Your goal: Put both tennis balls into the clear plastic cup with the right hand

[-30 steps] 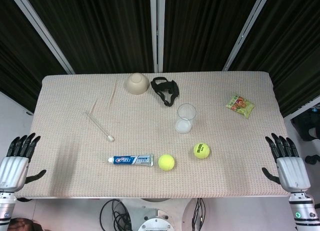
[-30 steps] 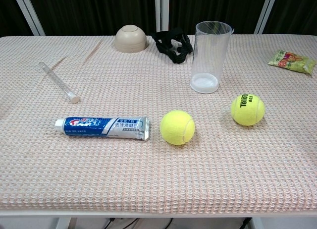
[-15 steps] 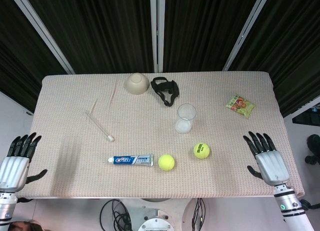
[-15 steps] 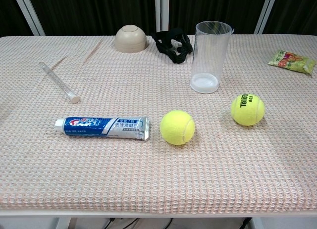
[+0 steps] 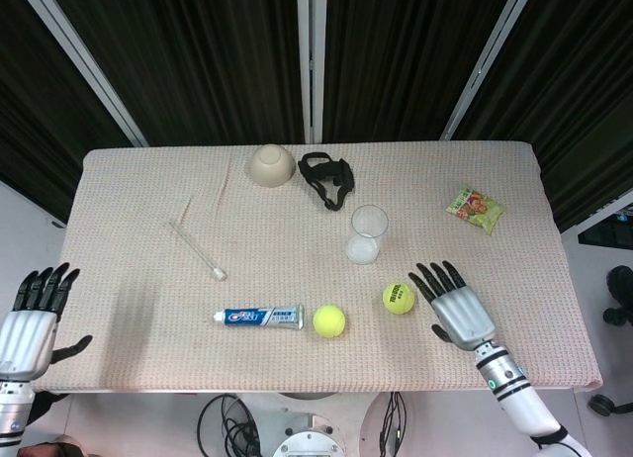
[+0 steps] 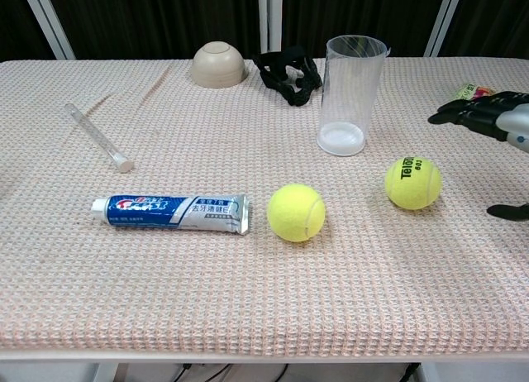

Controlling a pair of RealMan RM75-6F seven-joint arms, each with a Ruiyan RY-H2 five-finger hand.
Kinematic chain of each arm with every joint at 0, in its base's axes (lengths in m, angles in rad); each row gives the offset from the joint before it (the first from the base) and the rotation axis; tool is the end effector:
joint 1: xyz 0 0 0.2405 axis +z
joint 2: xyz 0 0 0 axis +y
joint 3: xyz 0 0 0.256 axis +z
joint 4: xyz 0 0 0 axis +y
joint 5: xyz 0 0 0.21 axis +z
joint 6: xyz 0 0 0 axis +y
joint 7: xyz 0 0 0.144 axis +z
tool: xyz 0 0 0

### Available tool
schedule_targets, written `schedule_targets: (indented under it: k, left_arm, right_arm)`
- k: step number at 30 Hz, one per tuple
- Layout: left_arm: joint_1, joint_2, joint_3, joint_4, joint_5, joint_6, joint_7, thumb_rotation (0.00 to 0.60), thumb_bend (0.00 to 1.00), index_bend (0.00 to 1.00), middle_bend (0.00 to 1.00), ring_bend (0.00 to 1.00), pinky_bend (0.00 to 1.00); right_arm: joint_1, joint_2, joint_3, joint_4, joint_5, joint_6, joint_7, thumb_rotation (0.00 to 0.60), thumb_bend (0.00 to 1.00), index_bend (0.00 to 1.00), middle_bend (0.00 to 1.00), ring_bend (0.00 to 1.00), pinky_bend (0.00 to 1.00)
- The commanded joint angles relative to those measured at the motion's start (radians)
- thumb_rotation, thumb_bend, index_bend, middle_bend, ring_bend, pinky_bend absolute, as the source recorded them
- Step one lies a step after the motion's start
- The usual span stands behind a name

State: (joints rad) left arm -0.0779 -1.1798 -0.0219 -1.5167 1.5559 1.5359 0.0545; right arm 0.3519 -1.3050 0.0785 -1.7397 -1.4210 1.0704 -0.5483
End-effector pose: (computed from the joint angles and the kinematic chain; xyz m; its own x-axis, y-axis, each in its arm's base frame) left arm -0.3174 0.1738 0.1479 0.4782 -0.0234 0.8780 0.8764 -0.0530 -0.4787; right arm -0.2218 -0.2373 0.0421 0.6450 -0.2077 0.7354 -0.7467 -0.3762 0.5486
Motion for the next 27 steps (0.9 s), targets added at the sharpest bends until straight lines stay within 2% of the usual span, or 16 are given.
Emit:
schedule_targets:
  k: [1, 8, 14, 21, 24, 27]
  left_arm:
    - [0.001, -0.003, -0.003, 0.004, -0.006, -0.002, -0.003, 0.600, 0.01, 0.04, 0.00, 0.00, 0.00]
    - [0.000, -0.004, -0.003, 0.011, -0.003, 0.000, -0.009, 0.600, 0.01, 0.04, 0.00, 0.00, 0.00]
    - [0.002, 0.001, -0.003, 0.019, -0.005, -0.001, -0.029, 0.600, 0.01, 0.04, 0.00, 0.00, 0.00]
    - [0.005, -0.003, -0.001, 0.034, -0.009, -0.002, -0.055, 0.600, 0.01, 0.04, 0.00, 0.00, 0.00]
    - [0.004, -0.005, -0.001, 0.040, -0.010, -0.005, -0.062, 0.600, 0.01, 0.04, 0.00, 0.00, 0.00]
    - [0.003, -0.007, -0.001, 0.046, -0.010, -0.008, -0.067, 0.600, 0.01, 0.04, 0.00, 0.00, 0.00]
  right_arm:
    - [0.040, -0.049, 0.022, 0.029, 0.054, -0.036, -0.039, 0.600, 0.17, 0.00, 0.00, 0.00, 0.01]
    - [0.103, -0.128, 0.035, 0.127, 0.065, -0.079, 0.003, 0.600, 0.18, 0.00, 0.01, 0.00, 0.16]
    - [0.135, -0.154, 0.025, 0.149, 0.069, -0.105, 0.026, 0.600, 0.18, 0.03, 0.13, 0.18, 0.33]
    - [0.152, -0.157, 0.006, 0.149, 0.076, -0.115, 0.053, 0.600, 0.23, 0.33, 0.33, 0.34, 0.51]
    - [0.142, -0.166, 0.002, 0.164, 0.050, -0.070, 0.067, 0.600, 0.31, 0.47, 0.40, 0.40, 0.59]
    - [0.131, -0.172, 0.001, 0.179, 0.015, -0.021, 0.112, 0.600, 0.45, 0.61, 0.47, 0.47, 0.67]
